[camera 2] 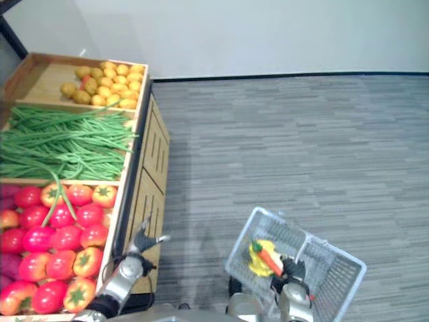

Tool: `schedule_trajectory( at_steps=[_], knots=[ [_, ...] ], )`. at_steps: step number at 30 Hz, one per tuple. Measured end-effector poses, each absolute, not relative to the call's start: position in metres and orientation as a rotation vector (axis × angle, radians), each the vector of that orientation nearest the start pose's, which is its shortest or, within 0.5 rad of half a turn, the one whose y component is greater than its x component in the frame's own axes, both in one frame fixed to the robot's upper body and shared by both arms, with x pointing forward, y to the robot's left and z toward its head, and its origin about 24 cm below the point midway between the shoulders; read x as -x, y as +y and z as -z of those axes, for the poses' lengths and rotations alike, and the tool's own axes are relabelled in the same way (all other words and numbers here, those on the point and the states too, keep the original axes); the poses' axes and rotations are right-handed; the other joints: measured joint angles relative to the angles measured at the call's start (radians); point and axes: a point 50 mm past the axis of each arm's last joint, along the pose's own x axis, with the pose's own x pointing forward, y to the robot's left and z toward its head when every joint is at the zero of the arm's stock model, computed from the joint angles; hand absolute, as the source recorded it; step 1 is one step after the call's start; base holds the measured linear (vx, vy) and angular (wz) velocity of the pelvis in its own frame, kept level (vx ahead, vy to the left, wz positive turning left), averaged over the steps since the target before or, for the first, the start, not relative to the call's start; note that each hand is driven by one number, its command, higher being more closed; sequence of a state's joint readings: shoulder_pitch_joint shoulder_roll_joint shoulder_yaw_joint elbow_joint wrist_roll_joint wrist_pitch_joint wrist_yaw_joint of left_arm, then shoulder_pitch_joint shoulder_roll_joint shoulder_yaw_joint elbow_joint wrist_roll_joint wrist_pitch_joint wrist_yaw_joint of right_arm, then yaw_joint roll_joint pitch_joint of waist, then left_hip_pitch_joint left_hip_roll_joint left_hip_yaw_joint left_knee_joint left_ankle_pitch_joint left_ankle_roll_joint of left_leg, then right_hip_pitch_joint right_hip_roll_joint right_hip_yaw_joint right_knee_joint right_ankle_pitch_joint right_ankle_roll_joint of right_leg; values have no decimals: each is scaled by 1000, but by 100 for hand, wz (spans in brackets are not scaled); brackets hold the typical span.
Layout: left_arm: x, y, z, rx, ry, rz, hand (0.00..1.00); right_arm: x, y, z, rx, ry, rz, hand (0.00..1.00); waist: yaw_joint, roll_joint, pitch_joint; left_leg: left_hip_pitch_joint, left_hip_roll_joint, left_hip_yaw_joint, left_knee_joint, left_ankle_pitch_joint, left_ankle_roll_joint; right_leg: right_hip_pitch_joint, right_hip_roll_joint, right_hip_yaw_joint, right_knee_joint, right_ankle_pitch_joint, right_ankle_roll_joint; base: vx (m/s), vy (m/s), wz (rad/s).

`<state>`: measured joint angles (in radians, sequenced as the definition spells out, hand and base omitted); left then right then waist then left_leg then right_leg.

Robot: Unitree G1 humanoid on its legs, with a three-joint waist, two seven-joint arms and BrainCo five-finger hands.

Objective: Pick vegetable in the basket

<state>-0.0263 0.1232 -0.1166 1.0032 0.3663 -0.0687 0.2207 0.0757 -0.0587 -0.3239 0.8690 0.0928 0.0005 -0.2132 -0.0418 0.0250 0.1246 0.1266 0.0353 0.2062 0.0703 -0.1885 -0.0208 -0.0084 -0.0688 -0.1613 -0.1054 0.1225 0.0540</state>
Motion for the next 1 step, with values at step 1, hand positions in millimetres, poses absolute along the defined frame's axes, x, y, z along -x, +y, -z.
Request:
schedule_trajectory(
  at_steps=[1],
  knots=[
    [-146, 187, 143, -586, 882, 66, 0, -117, -233, 140, -78, 943, 598, 100, 0, 0, 0, 1, 0, 0, 0, -1, -1, 0, 0, 0, 0, 0, 0, 0, 0, 0]
  ],
)
